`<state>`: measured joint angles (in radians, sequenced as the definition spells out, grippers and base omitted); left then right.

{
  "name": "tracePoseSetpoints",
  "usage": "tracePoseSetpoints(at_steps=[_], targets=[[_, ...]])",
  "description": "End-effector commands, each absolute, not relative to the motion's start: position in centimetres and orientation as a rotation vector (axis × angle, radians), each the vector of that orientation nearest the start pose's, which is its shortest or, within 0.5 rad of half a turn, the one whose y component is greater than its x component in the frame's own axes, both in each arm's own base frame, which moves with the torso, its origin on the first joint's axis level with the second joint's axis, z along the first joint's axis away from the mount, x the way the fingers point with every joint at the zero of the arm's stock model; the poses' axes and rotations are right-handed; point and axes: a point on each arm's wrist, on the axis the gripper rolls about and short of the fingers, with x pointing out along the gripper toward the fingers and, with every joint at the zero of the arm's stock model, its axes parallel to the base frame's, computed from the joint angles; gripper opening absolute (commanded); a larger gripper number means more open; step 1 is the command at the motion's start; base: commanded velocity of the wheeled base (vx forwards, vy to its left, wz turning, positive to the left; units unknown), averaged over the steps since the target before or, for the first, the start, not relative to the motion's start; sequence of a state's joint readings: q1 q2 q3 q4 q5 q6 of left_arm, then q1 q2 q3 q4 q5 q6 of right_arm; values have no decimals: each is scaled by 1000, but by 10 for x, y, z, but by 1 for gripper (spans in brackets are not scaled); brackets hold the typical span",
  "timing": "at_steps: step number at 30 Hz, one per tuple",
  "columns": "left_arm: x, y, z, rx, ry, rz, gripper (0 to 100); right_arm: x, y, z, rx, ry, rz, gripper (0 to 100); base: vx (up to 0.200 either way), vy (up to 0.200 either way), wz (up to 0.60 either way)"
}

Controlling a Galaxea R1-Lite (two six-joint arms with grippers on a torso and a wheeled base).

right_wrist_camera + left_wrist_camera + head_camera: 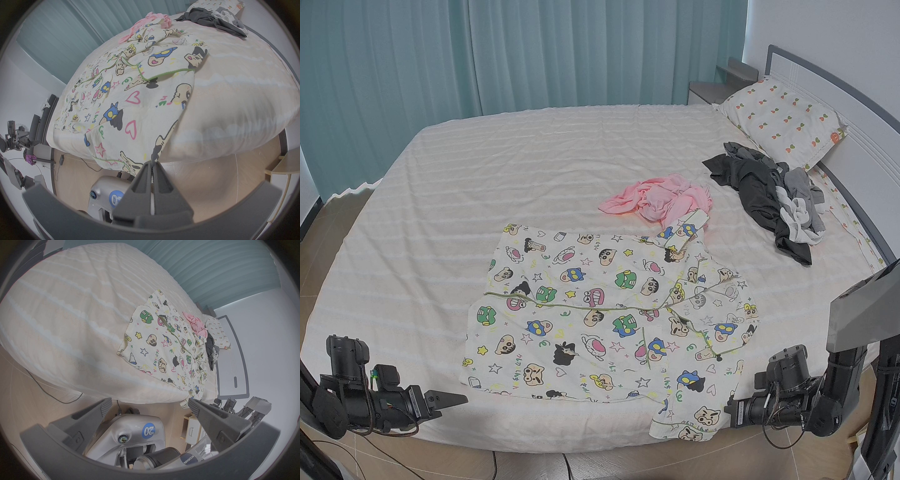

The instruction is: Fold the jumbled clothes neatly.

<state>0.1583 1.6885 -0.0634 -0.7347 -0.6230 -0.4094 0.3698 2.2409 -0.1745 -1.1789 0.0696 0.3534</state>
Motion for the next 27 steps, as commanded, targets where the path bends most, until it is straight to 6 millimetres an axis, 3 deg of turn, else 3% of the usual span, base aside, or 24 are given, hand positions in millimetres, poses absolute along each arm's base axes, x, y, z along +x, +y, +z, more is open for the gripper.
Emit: tracePoseSetpoints(at_steps=[1,9,13,14,19,27], targets=[[164,13,39,-725,942,-249,100,209,80,-30,182,956,242,0,0,0,0],[195,7,50,-904,913,-153,100,212,81,-29,188,929,261,0,0,0,0],[201,-6,48,-835,914,-101,100,214,83,-30,189,925,267,0,0,0,0],[203,-9,48,-817,914,-96,100,214,83,-30,189,924,269,100,0,0,0],[206,-16,49,-790,913,-97,100,217,87,-30,213,929,325,100,0,0,0],[209,-16,42,-786,939,-84,100,236,112,-39,182,926,364,100,0,0,0]])
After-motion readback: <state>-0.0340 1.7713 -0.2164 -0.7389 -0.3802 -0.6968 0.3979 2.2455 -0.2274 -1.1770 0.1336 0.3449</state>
